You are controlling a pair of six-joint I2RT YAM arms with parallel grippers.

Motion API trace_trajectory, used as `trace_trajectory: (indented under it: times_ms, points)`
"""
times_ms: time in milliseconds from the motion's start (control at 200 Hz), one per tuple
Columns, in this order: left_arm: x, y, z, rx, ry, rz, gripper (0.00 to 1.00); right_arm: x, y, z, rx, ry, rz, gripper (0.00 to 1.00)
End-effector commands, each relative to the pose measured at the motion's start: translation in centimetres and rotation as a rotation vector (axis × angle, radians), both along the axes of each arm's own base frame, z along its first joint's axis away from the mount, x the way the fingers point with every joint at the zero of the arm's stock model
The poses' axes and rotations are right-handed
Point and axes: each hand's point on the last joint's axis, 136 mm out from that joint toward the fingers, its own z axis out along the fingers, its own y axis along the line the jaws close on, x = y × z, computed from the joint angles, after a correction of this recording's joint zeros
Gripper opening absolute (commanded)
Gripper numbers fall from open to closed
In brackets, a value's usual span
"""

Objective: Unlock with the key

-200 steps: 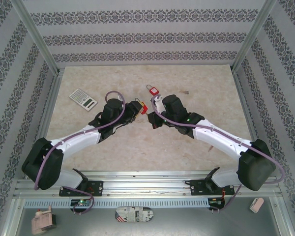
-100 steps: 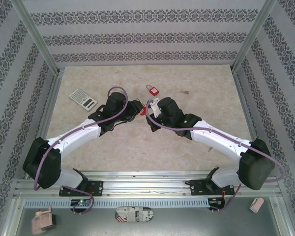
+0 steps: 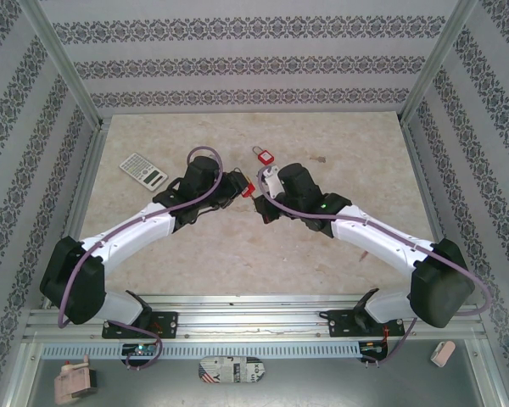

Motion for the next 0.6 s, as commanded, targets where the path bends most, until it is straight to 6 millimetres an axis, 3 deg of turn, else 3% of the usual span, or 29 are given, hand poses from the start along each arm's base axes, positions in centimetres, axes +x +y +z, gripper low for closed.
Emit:
trace_trajectory:
  times_ms: [0,155,595]
  points:
    - [-4.3,-3.6,0.4,0.032,0.034,-0.214,0.00,1.3,2.5,4.2,0.169,-0.122,0.039,0.00]
    - [-4.5,-3.3,0.3,0.113,0.039,-0.223,0.00,1.5,2.2,3.5,0.213,-0.120,-0.007,0.00]
    - [-4.2,-4.3,1.1,0.228,-0.020,-0.246,0.00,2.1,2.6,4.8,0.354,-0.174,-0.037,0.00]
